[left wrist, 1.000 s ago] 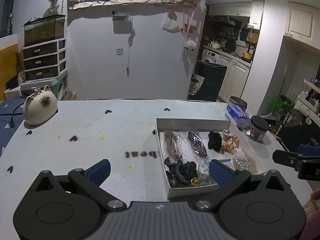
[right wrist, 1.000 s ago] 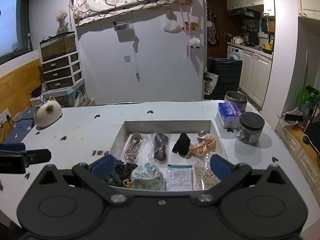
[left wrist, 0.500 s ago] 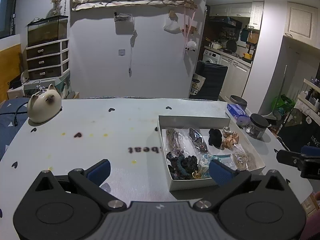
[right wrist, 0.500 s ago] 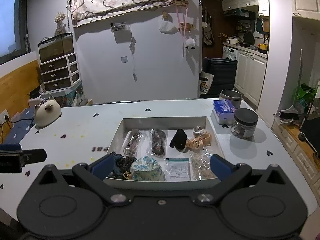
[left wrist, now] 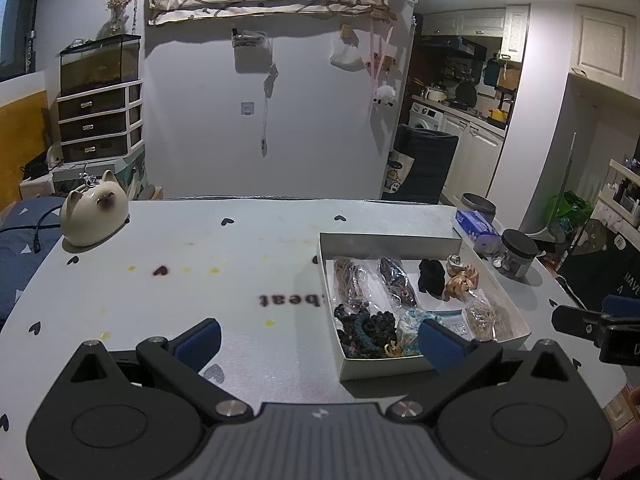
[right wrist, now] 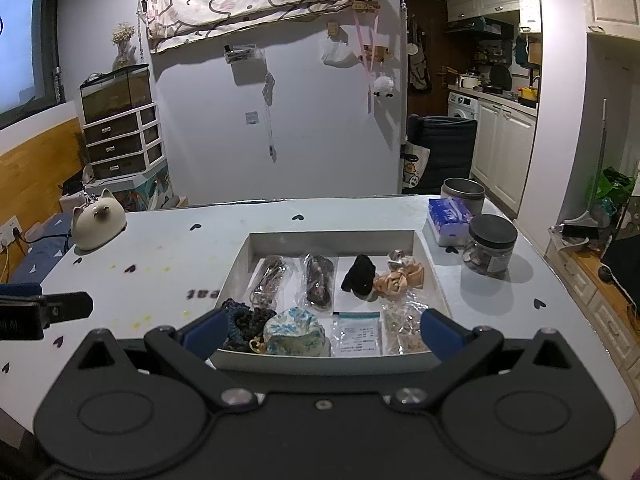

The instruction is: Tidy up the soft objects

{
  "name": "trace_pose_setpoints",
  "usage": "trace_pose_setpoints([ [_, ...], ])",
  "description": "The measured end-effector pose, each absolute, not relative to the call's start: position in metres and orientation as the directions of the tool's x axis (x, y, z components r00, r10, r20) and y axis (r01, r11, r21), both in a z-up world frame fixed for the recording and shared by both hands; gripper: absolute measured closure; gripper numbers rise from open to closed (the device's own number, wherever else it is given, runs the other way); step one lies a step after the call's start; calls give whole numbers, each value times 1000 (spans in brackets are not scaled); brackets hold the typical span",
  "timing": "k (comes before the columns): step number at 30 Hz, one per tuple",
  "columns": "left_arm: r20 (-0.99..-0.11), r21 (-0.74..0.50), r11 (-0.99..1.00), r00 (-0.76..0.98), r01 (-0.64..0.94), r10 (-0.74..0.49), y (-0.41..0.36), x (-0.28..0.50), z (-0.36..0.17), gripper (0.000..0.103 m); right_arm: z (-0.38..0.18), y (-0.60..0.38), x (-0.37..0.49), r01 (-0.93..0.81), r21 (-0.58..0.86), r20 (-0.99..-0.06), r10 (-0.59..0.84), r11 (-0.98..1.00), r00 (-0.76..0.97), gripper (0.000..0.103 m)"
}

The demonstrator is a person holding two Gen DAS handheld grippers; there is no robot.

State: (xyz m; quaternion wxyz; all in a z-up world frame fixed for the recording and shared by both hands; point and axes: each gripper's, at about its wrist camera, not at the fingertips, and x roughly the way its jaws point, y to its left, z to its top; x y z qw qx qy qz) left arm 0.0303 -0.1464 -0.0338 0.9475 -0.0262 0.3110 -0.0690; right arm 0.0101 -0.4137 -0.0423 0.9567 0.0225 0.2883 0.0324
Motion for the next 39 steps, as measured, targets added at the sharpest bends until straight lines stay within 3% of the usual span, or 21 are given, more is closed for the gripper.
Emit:
trace_pose_setpoints([
  [39, -588, -96, 990, 796, 105, -141, -147, 37, -34, 0, -37, -413, 15, -54, 60, -555, 78, 997, 828, 0],
])
